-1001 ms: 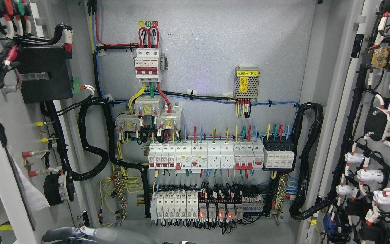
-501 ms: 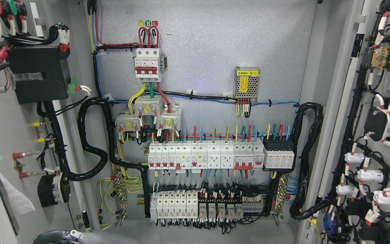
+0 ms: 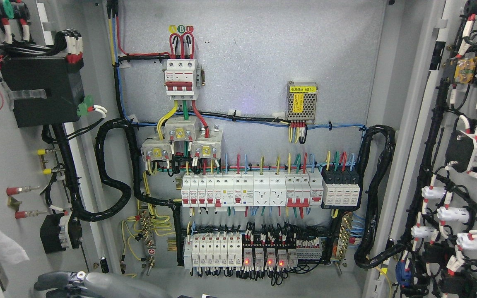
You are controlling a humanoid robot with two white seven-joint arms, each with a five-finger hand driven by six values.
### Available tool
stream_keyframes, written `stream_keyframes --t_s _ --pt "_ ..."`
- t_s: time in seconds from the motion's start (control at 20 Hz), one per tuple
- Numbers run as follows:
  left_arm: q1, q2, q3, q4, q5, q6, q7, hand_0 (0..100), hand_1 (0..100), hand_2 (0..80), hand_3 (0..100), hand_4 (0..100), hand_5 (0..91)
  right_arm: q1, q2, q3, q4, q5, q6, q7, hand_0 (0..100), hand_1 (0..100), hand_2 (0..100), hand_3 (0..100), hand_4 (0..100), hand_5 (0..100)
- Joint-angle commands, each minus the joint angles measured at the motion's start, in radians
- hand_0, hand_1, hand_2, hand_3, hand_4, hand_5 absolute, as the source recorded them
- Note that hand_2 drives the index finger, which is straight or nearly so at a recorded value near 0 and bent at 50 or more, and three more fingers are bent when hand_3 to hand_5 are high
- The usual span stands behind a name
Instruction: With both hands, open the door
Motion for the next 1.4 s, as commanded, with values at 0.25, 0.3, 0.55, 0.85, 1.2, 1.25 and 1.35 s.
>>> stream_keyframes --t_s 0.25,0.3,0.55,0.85,1.2,1.25,1.35 --pt "0.02 -0.002 0.0 -0.003 0.002 0.001 0.0 29 0 2.7 3 3 0.0 -0.103 0.0 0.096 -0.003 -0.052 -0.003 -0.011 22 0 0 0 0 0" --pt "0.02 -0.002 0.0 -0.005 0.0 0.001 0.0 29 0 2.7 3 3 0.0 -0.104 0.0 0.102 -0.003 -0.073 -0.002 -0.012 22 0 0 0 0 0" --pt "0.015 -0.001 0.0 -0.003 0.002 0.001 0.0 29 0 2.7 3 3 0.0 -0.109 0.0 0.137 0.0 -0.093 -0.002 -0.014 22 0 0 0 0 0" --pt "0.015 -0.002 0.0 -0.003 0.002 0.001 0.0 29 0 2.7 3 3 0.0 -0.119 0.0 0.167 0.002 -0.096 -0.005 -0.017 22 0 0 0 0 0" --pt "0.015 -0.001 0.0 -0.005 0.002 -0.001 0.0 29 0 2.7 3 3 0.0 -0.144 0.0 0.17 0.014 -0.096 -0.036 -0.02 22 0 0 0 0 0" --pt "0.015 -0.002 0.0 -0.005 0.002 0.001 0.0 29 0 2.7 3 3 0.0 -0.149 0.0 0.17 0.02 -0.096 -0.037 -0.02 22 0 0 0 0 0" --pt "0.015 -0.002 0.0 -0.005 0.002 0.001 0.0 29 0 2.7 3 3 0.0 -0.155 0.0 0.17 0.029 -0.096 -0.037 -0.02 22 0 0 0 0 0"
